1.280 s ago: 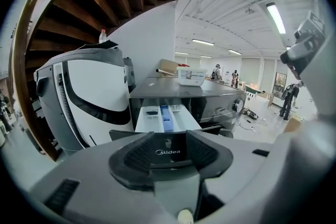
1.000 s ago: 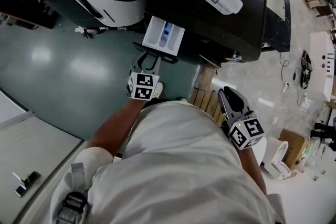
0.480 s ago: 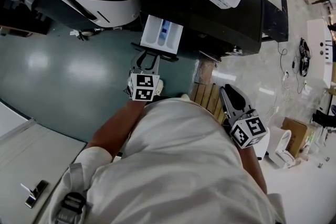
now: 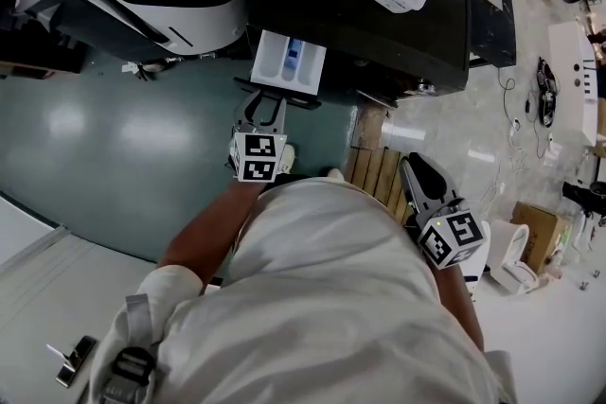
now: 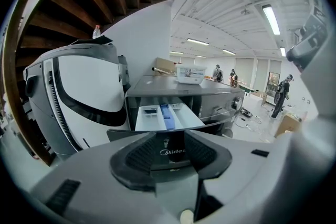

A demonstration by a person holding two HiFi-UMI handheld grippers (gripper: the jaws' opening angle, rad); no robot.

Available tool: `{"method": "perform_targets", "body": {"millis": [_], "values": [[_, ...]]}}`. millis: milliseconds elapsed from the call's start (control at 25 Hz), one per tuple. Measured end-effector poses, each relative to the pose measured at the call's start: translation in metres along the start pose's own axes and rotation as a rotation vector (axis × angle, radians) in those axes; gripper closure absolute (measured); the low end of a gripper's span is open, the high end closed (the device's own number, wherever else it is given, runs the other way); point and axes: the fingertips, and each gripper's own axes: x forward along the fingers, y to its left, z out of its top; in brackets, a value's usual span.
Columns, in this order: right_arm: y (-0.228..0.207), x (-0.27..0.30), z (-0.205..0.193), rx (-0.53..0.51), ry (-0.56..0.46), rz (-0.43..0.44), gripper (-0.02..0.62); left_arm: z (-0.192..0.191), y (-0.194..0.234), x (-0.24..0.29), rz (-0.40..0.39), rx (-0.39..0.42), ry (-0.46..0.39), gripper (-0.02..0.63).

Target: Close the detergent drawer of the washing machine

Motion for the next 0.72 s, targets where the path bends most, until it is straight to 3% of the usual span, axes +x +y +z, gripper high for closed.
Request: {"method": "perform_targets", "body": {"millis": [720], "values": [[-0.007,-0.012,-0.008,0.039,-0.014,-0.070,0.536,0.015,0.003,0.024,-0.022,-0.002,-0.015,0.445]]}}
